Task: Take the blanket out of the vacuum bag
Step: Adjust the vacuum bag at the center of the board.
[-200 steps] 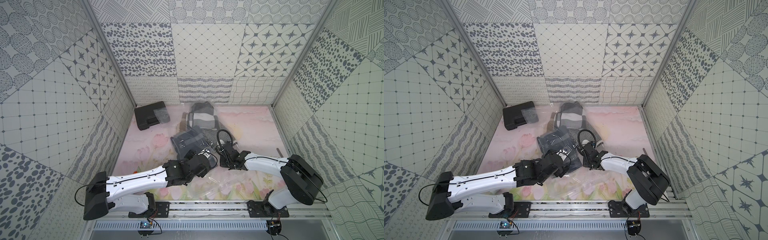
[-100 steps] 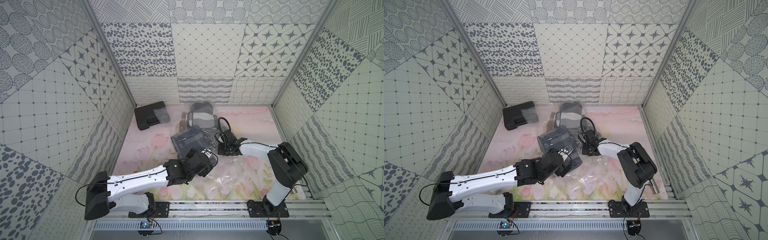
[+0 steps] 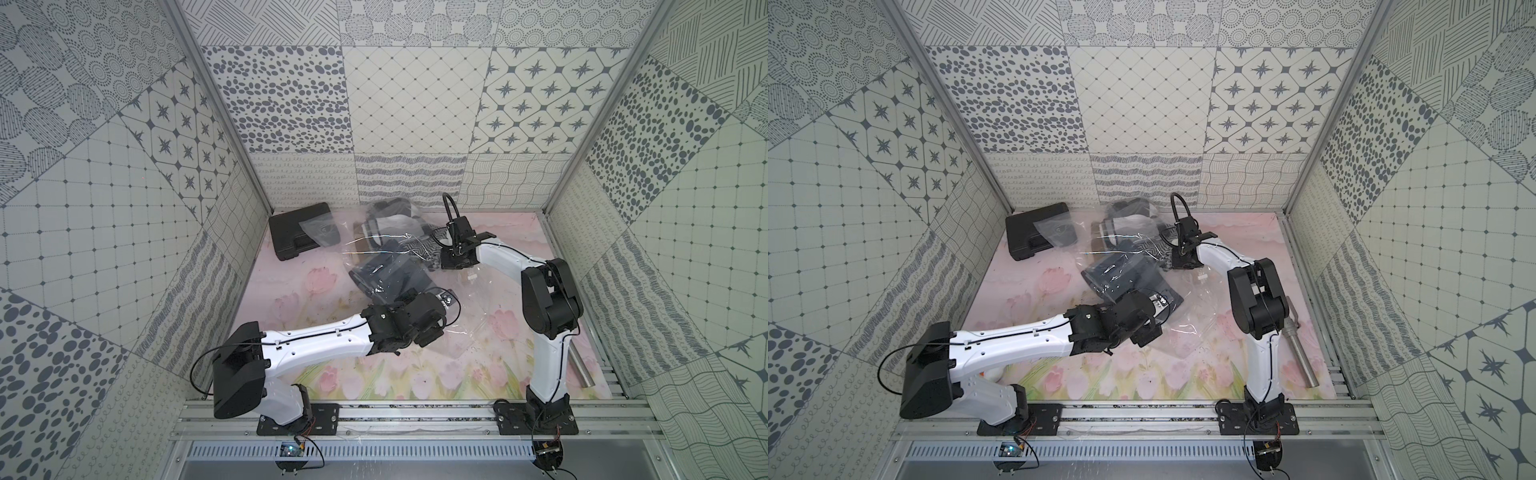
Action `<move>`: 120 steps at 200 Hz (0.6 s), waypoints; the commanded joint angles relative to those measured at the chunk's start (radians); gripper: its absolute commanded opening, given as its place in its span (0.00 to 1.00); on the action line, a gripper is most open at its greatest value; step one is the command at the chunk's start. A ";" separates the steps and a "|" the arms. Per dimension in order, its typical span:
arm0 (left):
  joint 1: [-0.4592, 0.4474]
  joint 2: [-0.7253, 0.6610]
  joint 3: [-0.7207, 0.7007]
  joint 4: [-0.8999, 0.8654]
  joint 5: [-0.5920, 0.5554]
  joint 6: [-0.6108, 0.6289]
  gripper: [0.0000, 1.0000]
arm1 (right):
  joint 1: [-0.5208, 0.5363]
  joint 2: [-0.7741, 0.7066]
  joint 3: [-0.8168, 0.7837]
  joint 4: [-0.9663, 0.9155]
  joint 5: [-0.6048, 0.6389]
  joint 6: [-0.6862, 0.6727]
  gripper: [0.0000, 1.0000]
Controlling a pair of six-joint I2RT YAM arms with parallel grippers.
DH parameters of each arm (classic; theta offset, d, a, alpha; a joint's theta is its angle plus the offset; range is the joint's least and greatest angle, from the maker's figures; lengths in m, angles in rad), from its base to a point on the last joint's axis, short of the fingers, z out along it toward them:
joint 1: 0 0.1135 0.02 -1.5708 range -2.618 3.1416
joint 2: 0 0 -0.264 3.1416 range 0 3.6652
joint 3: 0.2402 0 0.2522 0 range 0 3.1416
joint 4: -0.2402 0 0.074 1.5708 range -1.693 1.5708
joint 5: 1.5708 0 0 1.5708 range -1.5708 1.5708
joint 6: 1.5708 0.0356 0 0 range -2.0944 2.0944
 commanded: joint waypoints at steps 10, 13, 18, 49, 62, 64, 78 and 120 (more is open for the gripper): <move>0.002 0.146 0.141 0.044 0.069 0.298 0.96 | 0.008 -0.112 -0.111 0.134 -0.060 0.040 0.00; 0.000 0.162 0.159 0.043 0.068 0.311 0.96 | 0.005 -0.120 -0.124 0.142 -0.063 0.044 0.00; -0.004 0.183 0.187 0.037 0.069 0.335 0.96 | 0.004 -0.133 -0.141 0.156 -0.070 0.049 0.00; -0.011 0.321 0.336 -0.043 0.095 0.424 0.97 | -0.002 -0.153 -0.162 0.171 -0.088 0.055 0.00; -0.010 0.375 0.362 -0.051 0.086 0.448 0.98 | -0.011 -0.153 -0.151 0.176 -0.117 0.063 0.00; -0.010 0.381 0.366 -0.051 0.088 0.449 0.98 | -0.013 -0.152 -0.149 0.176 -0.121 0.063 0.00; -0.012 0.404 0.381 -0.051 0.123 0.438 0.99 | -0.027 -0.153 -0.124 0.171 -0.146 0.066 0.00; -0.029 0.439 0.347 0.034 0.062 0.449 0.99 | -0.058 -0.153 0.003 0.069 -0.204 0.051 0.00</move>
